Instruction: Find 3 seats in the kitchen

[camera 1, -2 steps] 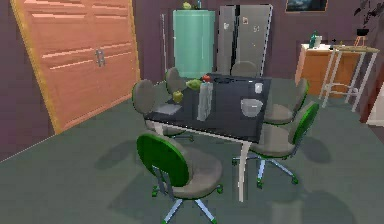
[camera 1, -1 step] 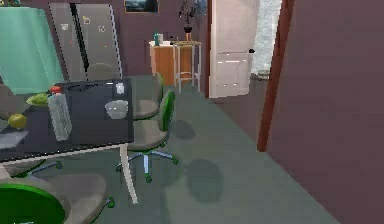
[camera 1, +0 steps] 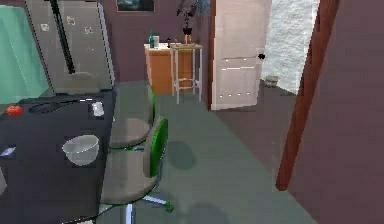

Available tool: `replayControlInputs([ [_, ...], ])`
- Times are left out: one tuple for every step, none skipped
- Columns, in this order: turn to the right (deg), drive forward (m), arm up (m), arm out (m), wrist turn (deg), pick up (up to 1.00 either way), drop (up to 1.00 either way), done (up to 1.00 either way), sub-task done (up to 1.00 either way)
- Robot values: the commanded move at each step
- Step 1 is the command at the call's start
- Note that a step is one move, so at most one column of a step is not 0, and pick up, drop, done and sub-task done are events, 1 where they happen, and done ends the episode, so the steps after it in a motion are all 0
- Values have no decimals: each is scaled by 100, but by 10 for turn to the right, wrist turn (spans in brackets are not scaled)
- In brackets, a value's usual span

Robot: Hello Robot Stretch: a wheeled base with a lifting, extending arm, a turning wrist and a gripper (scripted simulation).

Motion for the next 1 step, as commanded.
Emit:
replayControlInputs([
  [-210,0,0,0,0,0,0,0,0],
])
